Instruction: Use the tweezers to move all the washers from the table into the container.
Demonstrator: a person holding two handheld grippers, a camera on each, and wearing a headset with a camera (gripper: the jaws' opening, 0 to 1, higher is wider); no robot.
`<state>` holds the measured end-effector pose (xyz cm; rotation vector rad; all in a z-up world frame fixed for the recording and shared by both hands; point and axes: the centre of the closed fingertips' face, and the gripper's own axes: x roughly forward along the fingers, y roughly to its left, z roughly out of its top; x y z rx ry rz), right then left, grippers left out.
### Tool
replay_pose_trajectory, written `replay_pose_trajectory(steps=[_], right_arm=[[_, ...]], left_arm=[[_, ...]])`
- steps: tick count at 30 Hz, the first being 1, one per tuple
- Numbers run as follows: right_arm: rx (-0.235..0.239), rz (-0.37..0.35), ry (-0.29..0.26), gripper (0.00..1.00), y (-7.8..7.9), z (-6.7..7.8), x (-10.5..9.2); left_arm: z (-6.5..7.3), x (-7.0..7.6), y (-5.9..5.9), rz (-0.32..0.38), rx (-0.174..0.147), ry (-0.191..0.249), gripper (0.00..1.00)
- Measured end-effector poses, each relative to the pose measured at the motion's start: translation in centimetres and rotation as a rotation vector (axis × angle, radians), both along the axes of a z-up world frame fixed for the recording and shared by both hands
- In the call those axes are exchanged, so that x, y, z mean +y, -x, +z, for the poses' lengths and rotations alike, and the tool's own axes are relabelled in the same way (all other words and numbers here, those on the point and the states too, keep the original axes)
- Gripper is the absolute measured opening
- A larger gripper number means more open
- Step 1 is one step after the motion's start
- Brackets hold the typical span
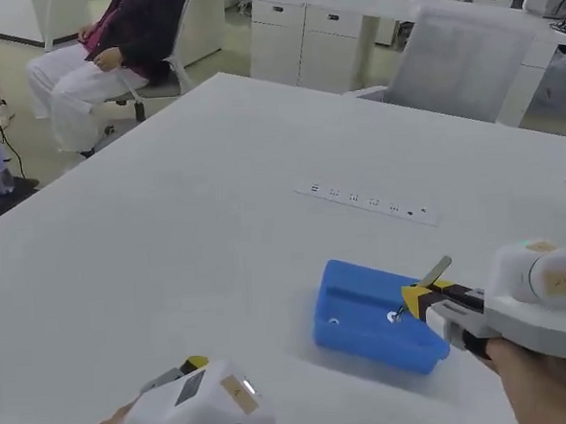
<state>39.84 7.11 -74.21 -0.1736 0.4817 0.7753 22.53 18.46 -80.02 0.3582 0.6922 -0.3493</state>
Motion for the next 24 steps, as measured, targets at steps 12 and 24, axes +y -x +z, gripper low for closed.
replay_pose_trajectory(steps=[12, 24], right_arm=[[0.051, 0.001, 0.061, 0.03, -1.8, -4.0, 0.5], [0.114, 0.011, 0.100, 0.03, -2.0, -6.8, 0.9]], left_arm=[[-0.1, 0.0, 0.1, -0.001, 0.009, 0.002, 0.89], [-0.4, -0.2, 0.1, -0.008, 0.024, 0.006, 0.89]])
